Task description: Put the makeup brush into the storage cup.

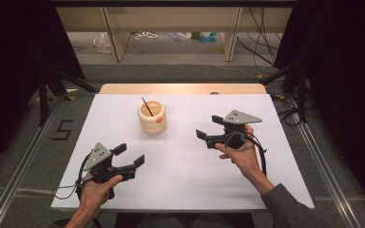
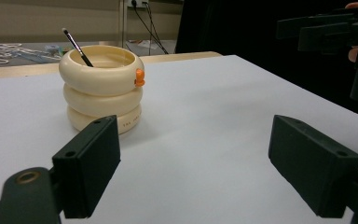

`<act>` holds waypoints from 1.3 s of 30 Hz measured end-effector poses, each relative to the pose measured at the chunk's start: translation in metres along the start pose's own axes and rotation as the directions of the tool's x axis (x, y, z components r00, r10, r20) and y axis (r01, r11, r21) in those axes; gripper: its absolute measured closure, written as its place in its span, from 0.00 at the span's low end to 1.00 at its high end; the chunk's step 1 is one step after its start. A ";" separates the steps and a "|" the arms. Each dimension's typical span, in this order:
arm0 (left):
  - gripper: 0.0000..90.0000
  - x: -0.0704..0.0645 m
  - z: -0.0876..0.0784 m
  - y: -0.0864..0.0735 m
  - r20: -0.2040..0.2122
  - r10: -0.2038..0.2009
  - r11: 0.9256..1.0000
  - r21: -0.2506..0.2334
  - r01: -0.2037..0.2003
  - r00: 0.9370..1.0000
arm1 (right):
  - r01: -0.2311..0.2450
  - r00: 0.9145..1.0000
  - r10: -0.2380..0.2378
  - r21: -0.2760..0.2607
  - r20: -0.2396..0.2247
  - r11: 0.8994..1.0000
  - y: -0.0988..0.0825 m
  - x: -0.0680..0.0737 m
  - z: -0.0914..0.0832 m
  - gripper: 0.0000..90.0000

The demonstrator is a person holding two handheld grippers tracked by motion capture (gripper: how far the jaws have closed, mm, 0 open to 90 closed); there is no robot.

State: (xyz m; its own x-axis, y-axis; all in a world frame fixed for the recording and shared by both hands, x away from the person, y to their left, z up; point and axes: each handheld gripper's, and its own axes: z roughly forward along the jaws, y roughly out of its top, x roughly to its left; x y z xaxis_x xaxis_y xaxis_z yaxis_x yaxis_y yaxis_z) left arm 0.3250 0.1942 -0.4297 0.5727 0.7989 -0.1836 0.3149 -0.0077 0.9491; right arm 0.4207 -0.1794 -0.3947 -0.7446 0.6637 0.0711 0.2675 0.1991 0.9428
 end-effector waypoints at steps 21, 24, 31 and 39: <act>0.18 0.000 0.000 0.000 -0.001 0.003 1.000 -0.002 -0.003 1.000 | -0.040 0.999 0.040 0.004 -0.015 0.999 -0.018 0.007 -0.020 0.18; 0.18 0.000 0.000 0.000 0.002 0.003 1.000 -0.002 -0.003 1.000 | -0.049 0.999 0.049 0.001 -0.017 0.999 -0.020 0.009 -0.022 0.18; 0.18 0.000 0.000 0.000 0.000 0.006 1.000 -0.003 -0.006 1.000 | -0.045 0.999 0.045 0.001 -0.013 0.999 -0.027 0.013 -0.026 0.18; 0.18 0.000 0.000 0.000 0.002 0.006 1.000 -0.002 -0.006 1.000 | -0.017 1.000 0.017 -0.003 0.001 1.000 -0.033 0.015 -0.033 0.18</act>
State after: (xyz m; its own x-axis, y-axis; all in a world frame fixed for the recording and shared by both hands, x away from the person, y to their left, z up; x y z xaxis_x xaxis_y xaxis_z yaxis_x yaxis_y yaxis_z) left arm 0.3250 0.1943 -0.4296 0.5763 0.7976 -0.1783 0.3099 -0.0113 0.9507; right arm 0.3804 -0.1994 -0.4139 -0.7392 0.6680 0.0863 0.2782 0.1862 0.9423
